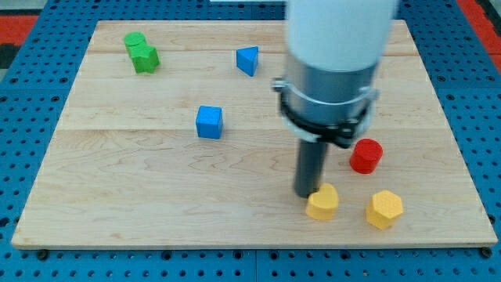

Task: Move the red star to the top left of the blue cube

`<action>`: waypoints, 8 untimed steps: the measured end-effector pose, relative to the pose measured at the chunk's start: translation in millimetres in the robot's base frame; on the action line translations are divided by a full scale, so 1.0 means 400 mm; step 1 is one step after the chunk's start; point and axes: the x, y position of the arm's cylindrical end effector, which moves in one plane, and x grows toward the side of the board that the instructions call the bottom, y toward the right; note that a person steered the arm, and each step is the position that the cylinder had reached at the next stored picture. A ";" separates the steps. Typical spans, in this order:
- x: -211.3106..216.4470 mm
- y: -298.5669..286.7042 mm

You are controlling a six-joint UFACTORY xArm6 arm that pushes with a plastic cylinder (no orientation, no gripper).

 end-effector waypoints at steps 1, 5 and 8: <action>0.000 0.103; -0.081 0.064; -0.177 0.087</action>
